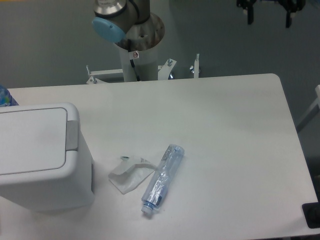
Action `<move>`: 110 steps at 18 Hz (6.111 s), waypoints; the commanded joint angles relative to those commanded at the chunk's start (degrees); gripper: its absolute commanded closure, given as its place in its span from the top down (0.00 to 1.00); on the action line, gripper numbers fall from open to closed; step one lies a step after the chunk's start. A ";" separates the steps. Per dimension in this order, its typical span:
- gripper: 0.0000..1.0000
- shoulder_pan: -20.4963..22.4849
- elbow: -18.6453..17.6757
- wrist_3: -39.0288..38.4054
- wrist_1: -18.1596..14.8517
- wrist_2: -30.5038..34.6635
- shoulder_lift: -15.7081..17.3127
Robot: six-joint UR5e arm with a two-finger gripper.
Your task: Open the trash can
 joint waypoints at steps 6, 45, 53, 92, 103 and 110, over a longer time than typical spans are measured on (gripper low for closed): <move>1.00 -0.35 0.17 -5.24 0.00 0.00 0.17; 1.00 -41.12 2.28 -85.24 13.26 -14.24 -13.17; 1.00 -42.89 2.55 -87.28 14.59 -14.24 -15.73; 1.00 -45.00 5.35 -86.84 14.77 -13.62 -17.49; 1.00 -37.89 10.81 -76.21 13.71 6.33 -16.88; 1.00 -31.56 9.41 -63.30 12.57 10.11 -15.56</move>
